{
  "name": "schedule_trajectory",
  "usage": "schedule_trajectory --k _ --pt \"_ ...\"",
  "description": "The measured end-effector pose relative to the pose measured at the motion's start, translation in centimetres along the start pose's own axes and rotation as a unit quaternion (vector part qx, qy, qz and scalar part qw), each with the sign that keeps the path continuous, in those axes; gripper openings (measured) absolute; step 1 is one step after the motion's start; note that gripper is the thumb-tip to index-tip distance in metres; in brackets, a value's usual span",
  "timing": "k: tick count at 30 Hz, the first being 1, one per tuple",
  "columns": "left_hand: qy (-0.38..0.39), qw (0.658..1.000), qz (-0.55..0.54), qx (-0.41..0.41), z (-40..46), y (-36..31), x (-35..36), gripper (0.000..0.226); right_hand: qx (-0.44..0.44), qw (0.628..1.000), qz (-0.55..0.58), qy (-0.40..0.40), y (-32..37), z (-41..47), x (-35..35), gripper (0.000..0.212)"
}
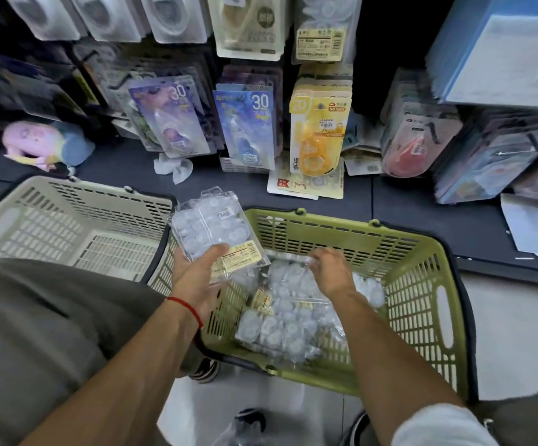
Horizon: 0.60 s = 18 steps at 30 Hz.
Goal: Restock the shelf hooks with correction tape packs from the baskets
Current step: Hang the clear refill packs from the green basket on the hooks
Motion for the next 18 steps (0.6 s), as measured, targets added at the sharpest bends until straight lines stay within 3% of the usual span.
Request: schedule_trajectory --k 3,6,9,13,18 --pt "-0.009 1.000 0.006 -0.006 -0.2 -0.2 0.4 0.117 0.046 0.975 0.211 0.048 -0.8 -0.3 -3.1 0.024" --pt "-0.001 1.000 0.016 -0.007 -0.4 -0.3 1.2 0.113 0.032 0.940 0.330 0.079 -1.0 -1.5 -7.7 0.016" --pt "0.034 0.998 0.042 -0.014 -1.3 -0.5 2.5 0.107 -0.004 0.933 0.352 0.071 -0.7 -3.2 -13.5 0.022" --pt "0.143 0.989 0.015 -0.047 -3.2 -0.6 5.7 0.060 -0.101 0.949 0.286 0.090 3.2 -6.2 -20.0 0.034" --pt "0.241 0.967 -0.052 -0.058 -4.7 -2.4 9.5 0.058 -0.183 0.959 0.194 0.100 8.3 -9.2 -25.5 0.041"
Point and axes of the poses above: each hand's wrist, its own z-axis towards the middle knuckle, its own x-axis out of the palm, y = z × x, the point moved 7 cm from there along z, towards the middle knuckle, and after that the axes turned 14 degrees about x, right-handed, at the moved point
